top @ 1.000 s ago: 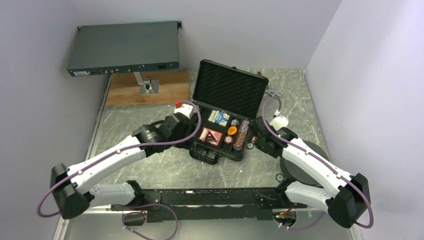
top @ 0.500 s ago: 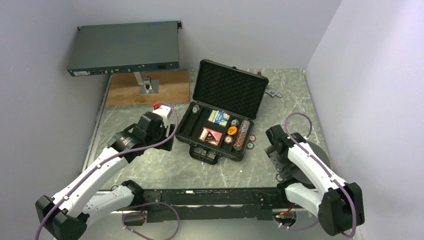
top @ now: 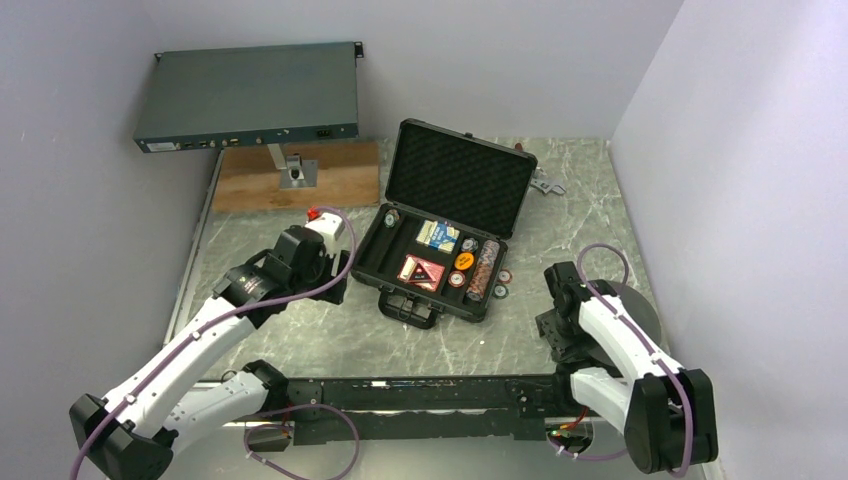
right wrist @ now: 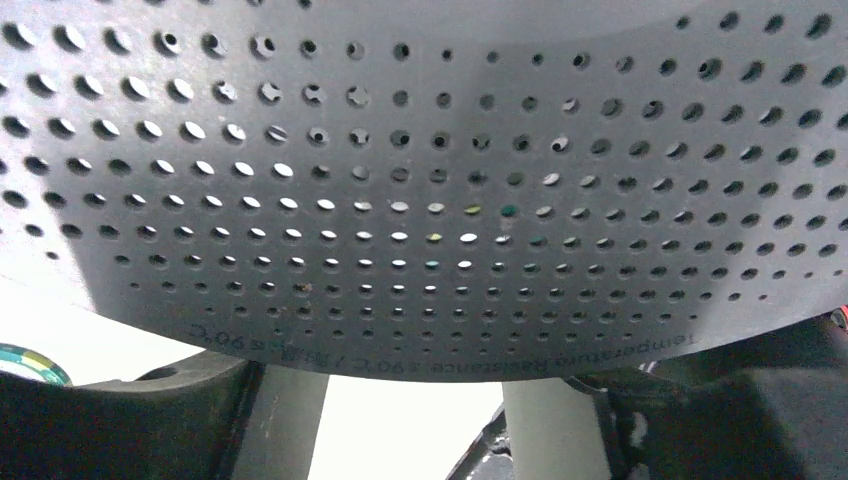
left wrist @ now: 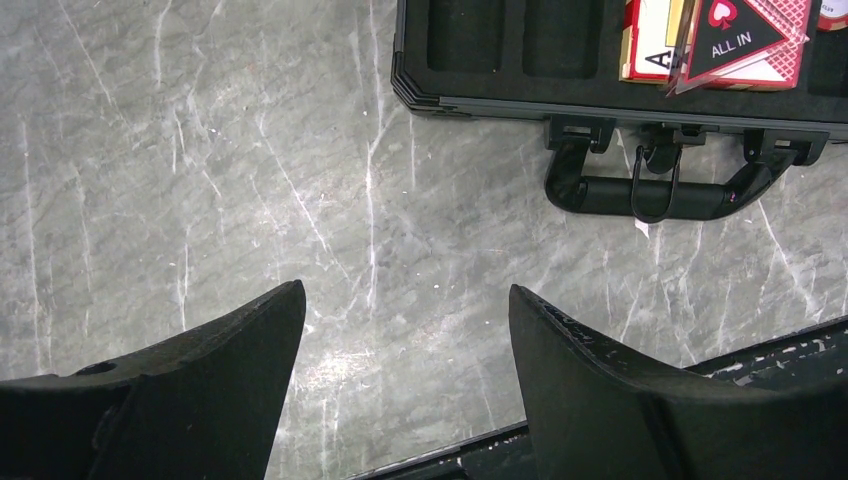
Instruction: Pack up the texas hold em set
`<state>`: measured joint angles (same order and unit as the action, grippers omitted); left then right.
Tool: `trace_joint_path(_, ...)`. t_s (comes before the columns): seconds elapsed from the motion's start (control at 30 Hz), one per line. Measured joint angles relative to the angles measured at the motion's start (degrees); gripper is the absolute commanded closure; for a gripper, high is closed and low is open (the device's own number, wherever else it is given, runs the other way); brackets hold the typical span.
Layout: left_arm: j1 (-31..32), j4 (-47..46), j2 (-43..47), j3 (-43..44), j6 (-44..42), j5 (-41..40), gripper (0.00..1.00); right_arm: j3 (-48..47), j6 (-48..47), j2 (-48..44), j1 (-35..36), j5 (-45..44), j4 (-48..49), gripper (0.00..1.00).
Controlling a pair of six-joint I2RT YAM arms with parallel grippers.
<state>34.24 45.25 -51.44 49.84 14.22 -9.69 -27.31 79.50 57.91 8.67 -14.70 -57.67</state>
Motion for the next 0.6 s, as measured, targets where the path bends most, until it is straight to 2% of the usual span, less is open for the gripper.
trace_joint_path(0.2, -0.07, 0.00, 0.63, 0.00, 0.00, -0.15, 0.20, 0.00, -1.07, 0.66, -1.40, 0.63, -0.07, 0.49)
trace_joint_path(0.23, -0.09, 0.00, 0.68, 0.00, 0.00, -0.20, 0.20, 0.00, -1.49, 0.70, -1.62, 0.72, -0.04, 0.49)
trace_joint_path(0.3, -0.09, 0.00, 0.72, 0.00, 0.00, -0.26, 0.20, -0.07, -2.38, 0.90, -1.88, 0.83, 0.09, 0.41)
trace_joint_path(0.6, -0.52, 0.00, 0.70, 0.00, 0.00, -0.55, 0.21, -3.58, -13.27, 3.30, -2.19, 1.16, 6.43, 0.40)
